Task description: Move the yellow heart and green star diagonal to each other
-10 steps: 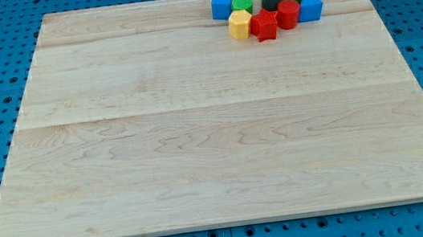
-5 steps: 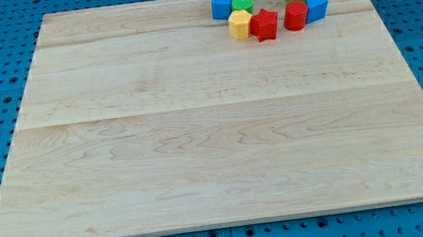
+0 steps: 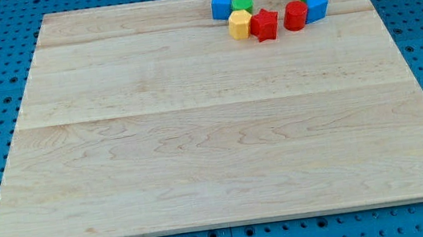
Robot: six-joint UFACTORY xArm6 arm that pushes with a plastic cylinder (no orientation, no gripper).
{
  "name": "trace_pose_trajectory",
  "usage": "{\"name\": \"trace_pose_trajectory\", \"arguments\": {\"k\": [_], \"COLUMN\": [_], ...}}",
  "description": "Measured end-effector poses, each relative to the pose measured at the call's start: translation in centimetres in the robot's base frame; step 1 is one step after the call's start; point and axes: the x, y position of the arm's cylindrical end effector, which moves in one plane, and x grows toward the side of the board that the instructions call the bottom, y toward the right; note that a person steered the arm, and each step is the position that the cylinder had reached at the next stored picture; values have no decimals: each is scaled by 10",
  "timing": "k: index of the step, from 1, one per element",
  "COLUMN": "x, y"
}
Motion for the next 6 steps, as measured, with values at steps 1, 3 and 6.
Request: {"name": "trace_pose_trajectory", "arguments": {"k": [1,3,6], "x": [15,94,92], "y": [15,-49,-14]}}
